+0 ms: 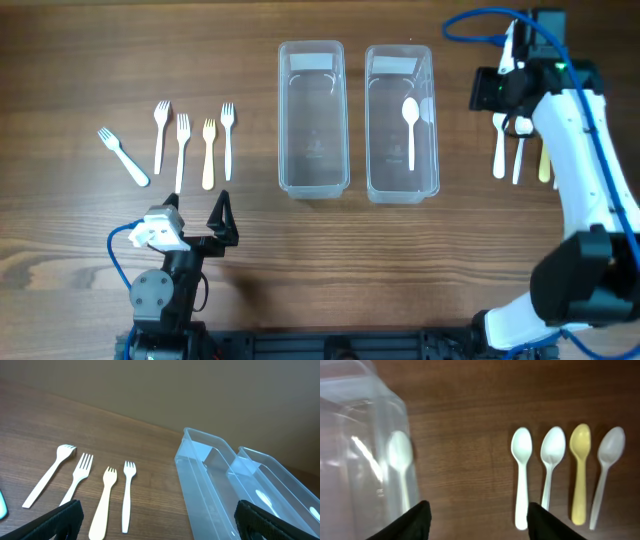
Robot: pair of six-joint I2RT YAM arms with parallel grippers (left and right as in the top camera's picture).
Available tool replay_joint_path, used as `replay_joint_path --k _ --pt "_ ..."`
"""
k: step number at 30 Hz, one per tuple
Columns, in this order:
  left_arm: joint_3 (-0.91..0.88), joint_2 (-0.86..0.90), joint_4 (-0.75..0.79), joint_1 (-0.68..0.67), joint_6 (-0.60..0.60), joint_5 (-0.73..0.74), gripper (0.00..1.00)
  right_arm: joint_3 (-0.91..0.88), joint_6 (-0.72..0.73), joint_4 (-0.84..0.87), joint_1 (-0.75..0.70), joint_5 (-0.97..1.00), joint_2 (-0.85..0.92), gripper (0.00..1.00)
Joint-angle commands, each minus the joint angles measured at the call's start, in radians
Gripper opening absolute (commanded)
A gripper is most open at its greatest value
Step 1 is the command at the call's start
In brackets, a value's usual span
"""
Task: Pack container
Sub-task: 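Return the right gripper and grasp another white spoon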
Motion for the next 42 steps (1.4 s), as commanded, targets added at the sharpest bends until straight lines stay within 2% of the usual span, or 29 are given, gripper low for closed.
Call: replay_joint_path --k 1,15,42 --pt "-0.009 -0.006 0.003 -0.003 0.014 0.008 1.0 -0.04 -0.015 0.027 -0.022 0.063 0.074 0.6" --pt "-0.009 -0.006 0.003 -0.003 0.013 0.008 1.0 -0.04 0.012 0.056 -0.122 0.048 0.294 0.61" --pt "-0.009 -0.006 0.003 -0.003 0.014 0.008 1.0 -0.04 -0.015 0.086 -0.155 -0.002 0.423 0.58"
